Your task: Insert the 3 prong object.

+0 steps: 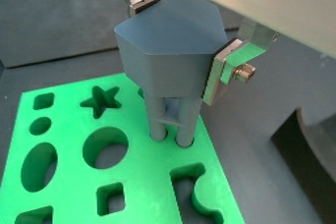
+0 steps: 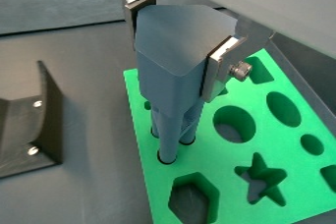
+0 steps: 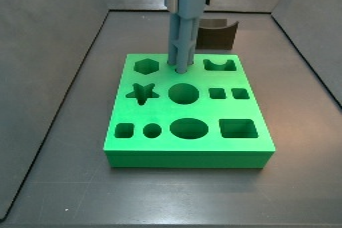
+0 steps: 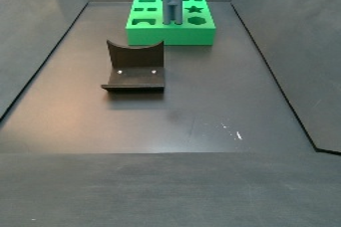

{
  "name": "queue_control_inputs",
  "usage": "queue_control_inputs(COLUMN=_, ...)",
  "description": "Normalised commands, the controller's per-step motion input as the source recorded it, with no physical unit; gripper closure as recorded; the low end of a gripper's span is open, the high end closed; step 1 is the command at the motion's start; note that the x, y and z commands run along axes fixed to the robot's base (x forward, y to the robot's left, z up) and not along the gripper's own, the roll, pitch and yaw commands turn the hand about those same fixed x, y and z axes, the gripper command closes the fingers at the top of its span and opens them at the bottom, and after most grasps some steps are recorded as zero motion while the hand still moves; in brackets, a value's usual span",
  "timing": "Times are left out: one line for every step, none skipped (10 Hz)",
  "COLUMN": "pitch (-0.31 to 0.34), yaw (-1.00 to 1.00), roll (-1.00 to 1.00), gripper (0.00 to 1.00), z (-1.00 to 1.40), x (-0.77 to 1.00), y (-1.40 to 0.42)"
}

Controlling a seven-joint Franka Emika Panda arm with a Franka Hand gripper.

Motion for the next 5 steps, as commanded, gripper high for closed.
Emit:
queue_control_inputs(pitch=-0.014, yaw=-0.31, roll=-0.10, gripper=1.00, z=-0.74, x=0.27, y=0.04)
queue_control_inputs(pitch=-0.186, yaw=-0.11, roll=-0.13, gripper=1.00, z=-0.71, x=0.01, y=0.13)
queue_control_inputs(pitch=-0.269, yaw=0.00, roll=-0.03, gripper=1.00, z=-0.71, x=-0.06, y=0.00)
queue_control_inputs(pitch=-0.119, yaw=0.00, roll=-0.14, gripper=1.00, z=-0.15, x=0.00, y=0.05)
queue_control_inputs(pitch=0.000, yaw=0.00, roll=0.00, gripper=1.00, z=0.00, x=0.00, y=0.00)
